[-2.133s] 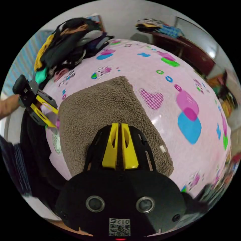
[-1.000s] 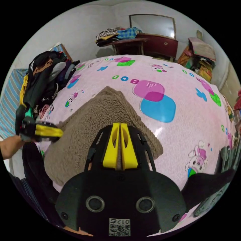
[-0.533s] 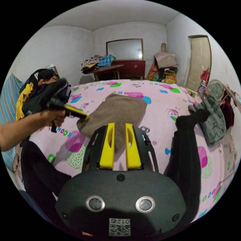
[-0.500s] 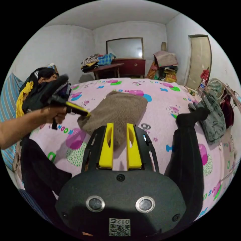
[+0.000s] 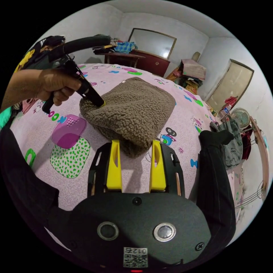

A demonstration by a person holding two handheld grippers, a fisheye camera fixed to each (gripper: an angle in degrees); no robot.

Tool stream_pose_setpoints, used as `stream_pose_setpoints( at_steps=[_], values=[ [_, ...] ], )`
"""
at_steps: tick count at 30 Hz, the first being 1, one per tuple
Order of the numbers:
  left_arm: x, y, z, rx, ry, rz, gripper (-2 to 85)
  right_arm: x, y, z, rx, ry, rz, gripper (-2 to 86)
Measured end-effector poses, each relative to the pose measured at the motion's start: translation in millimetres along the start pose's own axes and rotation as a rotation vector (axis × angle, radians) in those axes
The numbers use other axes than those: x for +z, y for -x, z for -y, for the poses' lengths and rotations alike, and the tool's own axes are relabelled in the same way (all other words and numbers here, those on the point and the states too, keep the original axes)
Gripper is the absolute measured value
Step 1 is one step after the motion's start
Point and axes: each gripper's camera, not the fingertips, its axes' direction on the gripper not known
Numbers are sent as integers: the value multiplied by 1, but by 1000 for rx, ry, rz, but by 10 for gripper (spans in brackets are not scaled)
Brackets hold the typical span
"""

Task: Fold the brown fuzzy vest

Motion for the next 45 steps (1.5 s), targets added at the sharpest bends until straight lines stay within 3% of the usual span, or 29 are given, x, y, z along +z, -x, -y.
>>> stream_pose_setpoints(
  at_steps=[8, 13, 17, 28, 33, 39, 45],
  values=[
    [6, -29, 17, 41, 36, 71, 2, -2, -10, -8, -25, 47, 3, 64],
    [9, -44, 26, 87, 65, 94, 13, 2, -42, -35, 56, 112, 148, -1],
    [10, -62, 31, 117, 68, 145, 42, -1, -39, -31, 65, 80, 214, 2],
    [6, -79, 25, 91, 47, 127, 10, -14, -14, -36, -12, 13, 103, 109],
    [4, -85, 20, 81, 45, 125, 6, 0, -13, -19, -79, 41, 55, 71],
    [0, -83, 6, 69, 13, 86, 1, 16, -48, -22, 84, 122, 186, 20],
    [-28, -64, -17, -49, -66, -48, 1, 26, -54, -13, 122, 156, 189, 3]
  ],
)
